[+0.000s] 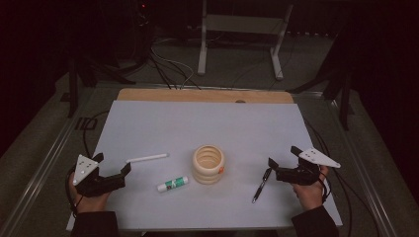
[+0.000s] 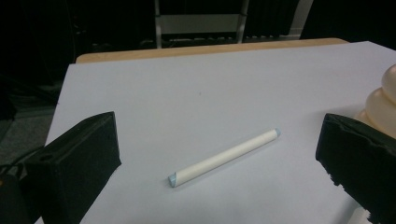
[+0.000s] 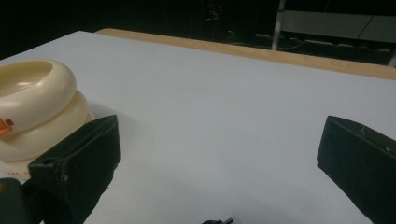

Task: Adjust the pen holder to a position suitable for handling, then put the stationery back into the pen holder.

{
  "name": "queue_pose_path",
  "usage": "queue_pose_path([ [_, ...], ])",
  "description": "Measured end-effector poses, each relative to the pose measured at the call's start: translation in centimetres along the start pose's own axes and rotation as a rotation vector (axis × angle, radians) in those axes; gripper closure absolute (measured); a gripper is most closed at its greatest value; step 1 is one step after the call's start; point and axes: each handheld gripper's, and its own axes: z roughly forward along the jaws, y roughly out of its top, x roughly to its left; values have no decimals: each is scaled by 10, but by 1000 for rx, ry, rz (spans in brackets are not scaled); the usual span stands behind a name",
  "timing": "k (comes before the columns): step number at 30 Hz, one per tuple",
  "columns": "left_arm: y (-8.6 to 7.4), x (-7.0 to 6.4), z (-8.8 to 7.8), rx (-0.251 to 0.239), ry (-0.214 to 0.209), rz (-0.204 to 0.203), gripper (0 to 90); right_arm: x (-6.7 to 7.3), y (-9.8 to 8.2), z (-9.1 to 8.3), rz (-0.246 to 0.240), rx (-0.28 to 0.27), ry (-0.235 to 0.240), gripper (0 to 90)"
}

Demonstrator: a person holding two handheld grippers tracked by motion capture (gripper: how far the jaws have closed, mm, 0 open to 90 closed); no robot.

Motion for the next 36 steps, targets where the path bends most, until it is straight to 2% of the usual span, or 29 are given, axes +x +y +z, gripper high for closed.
queue_pose_path([
  [2,2,-2,-2,-1,-2,5,2,-1,-1,1,10,-3,16,0],
  [7,11,-8,-6,-13,-14,32,2,-2,-1,4,10,-6,20,0],
  [9,18,-12,-6,-17,-28,61,2,-2,-2,2,9,-19,11,0],
  [14,25,-20,-6,-17,-55,84,2,-4,-4,2,-5,-15,0,0],
  [16,27,-23,-6,-12,-69,97,2,-5,-4,2,6,-17,1,0],
  [19,29,-24,-4,-8,-99,96,2,-5,-4,1,5,-26,-3,0],
  [25,33,-30,3,13,-127,119,2,-6,-5,1,0,-25,-3,0],
  [30,37,-37,10,41,-170,146,2,-6,-5,1,5,-35,0,0],
  [36,37,-48,15,85,-211,195,2,-5,-5,0,4,-38,0,0],
])
